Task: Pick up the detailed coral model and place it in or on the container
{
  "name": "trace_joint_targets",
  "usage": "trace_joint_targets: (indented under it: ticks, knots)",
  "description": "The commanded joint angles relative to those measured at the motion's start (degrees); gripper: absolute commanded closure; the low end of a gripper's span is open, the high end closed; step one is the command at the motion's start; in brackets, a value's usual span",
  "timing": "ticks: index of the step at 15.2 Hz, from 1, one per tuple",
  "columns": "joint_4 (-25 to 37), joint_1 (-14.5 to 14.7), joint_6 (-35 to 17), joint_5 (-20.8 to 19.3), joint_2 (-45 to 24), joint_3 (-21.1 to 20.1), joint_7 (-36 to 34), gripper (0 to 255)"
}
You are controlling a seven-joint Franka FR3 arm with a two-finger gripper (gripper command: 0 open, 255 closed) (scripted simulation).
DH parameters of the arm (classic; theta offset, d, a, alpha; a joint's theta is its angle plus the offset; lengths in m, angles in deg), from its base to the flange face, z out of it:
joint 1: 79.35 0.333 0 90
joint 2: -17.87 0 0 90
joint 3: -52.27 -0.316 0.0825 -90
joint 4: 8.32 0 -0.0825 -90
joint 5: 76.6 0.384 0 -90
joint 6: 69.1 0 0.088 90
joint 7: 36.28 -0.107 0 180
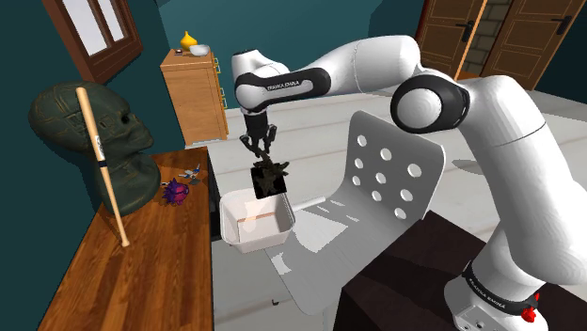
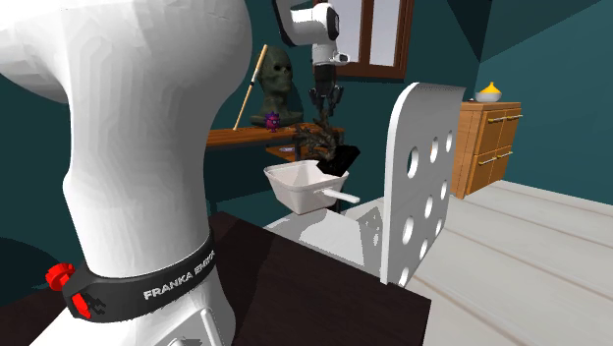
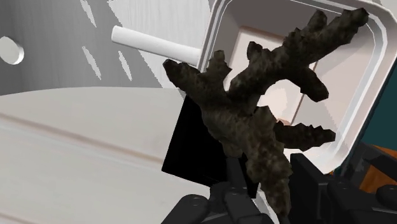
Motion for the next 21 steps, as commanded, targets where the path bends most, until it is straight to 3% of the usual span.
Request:
trace_joint_targets:
  ticks: [1, 12, 13, 17, 18, 21]
  knots:
    - [-2.4, -0.4, -1.8, -0.2, -0.4, 0.3, -0.1, 255]
    - [-3.8, 0.2, -3.7, 0.4, -0.8, 1.4, 0.0, 255]
    - [-3.8, 0.3, -3.8, 0.4, -0.8, 1.4, -0.2, 0]
    - [-8.1, -0.6, -5.7, 0.6, 1.5, 1.3, 0.1, 0]
    - [-3.8, 0.2, -3.7, 0.4, -0.8, 1.4, 0.0, 0]
    - [1.2, 0.7, 1.7, 0.7, -0.3, 1.2, 0.4, 0]
